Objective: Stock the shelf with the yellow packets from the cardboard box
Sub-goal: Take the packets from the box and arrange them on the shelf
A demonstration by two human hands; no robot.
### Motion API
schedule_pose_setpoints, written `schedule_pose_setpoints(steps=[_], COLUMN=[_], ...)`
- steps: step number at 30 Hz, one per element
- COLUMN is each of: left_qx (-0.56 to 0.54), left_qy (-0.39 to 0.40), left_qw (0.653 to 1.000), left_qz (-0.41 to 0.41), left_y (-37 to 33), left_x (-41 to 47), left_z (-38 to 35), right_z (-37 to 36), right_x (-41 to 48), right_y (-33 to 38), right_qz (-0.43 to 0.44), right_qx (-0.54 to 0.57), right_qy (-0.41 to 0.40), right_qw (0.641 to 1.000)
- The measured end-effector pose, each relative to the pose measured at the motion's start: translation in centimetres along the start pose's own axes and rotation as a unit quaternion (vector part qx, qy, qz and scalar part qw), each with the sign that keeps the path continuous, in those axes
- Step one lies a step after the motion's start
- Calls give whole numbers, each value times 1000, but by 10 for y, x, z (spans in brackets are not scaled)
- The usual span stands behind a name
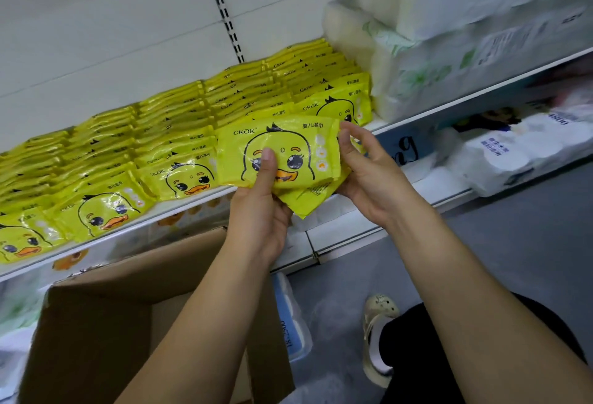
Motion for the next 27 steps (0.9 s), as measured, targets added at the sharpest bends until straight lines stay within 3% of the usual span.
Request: schedule_pose_setpoints(steps=[4,9,12,15,18,23,27], left_qx=[12,117,145,308,464,487,508], left_qy=[-3,-7,43,44,-21,-43,-63], left_qw=[1000,993,988,947,885,868,823], left_qz=[-2,-2,45,82,30,-89,-247], left_y=[6,0,-18,-30,-37,-49,-49], left_x=[4,13,27,38,55,74,85], left_z=[-10,-7,2,-1,-9,-45,-84], right_z=[-12,15,38,56,70,96,106], right_x=[-1,8,19,25,30,32,42], right_y=[-1,12,23,24,21,29,24], right_qz=[0,59,83,72,68,97,85], right_qx=[47,-46,-135,-201,-239,-319,-367], right_qy=[58,-2,-10,-4,-34,-163,-173], right_qw=[997,997,987,977,968,929,910])
Point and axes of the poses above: each hand's wrist, its own x-axis towards the middle knuckle, its own z-axis out of the back of the hand, y = z × x, the point moved 7 cm from there along x, towards the middle knuckle, and after that the axes turned 14 degrees about z, right-handed, at the moved point
